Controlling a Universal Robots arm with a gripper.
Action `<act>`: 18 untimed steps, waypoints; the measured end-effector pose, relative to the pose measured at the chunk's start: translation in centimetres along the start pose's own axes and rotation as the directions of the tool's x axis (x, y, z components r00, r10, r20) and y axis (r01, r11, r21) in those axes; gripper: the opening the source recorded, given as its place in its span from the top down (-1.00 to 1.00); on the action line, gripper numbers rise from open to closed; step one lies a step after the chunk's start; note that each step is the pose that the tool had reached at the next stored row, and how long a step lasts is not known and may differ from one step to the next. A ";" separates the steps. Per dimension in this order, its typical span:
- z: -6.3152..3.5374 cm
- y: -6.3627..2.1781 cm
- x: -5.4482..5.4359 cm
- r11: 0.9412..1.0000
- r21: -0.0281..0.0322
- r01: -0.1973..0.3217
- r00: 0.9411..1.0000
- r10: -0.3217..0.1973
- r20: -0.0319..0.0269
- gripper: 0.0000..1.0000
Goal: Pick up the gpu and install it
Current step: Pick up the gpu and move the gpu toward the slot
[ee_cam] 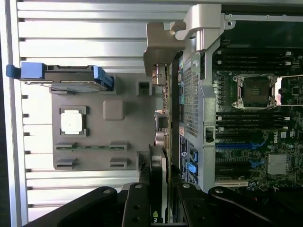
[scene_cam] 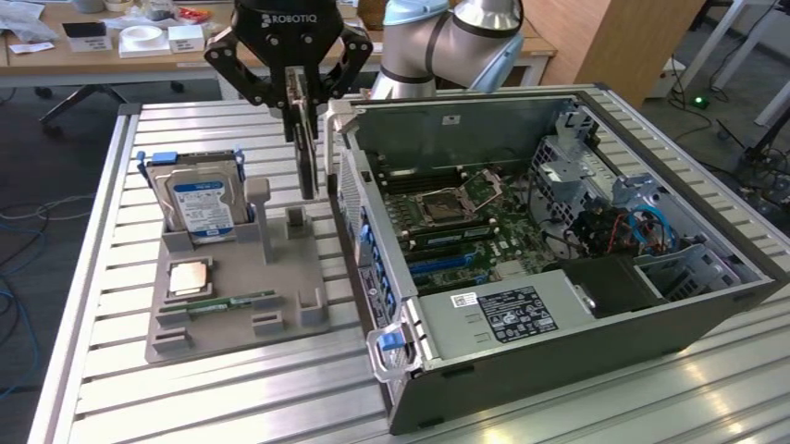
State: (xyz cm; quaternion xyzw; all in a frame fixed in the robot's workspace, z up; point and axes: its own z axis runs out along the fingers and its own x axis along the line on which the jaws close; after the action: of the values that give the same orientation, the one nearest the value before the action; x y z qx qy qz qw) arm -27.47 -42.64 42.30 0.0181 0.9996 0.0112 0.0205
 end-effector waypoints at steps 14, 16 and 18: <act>-0.14 0.03 -0.5 1.000 0.002 -0.002 0.999 0.002 -0.041 0.47; -0.52 0.04 -0.5 1.000 0.002 -0.004 0.999 0.004 -0.041 0.47; -0.62 0.03 -0.5 1.000 0.002 -0.005 0.999 0.005 -0.041 0.47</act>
State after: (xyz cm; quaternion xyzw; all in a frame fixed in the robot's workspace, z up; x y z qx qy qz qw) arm -26.94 -42.64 42.94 0.0202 0.9997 0.0108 0.0001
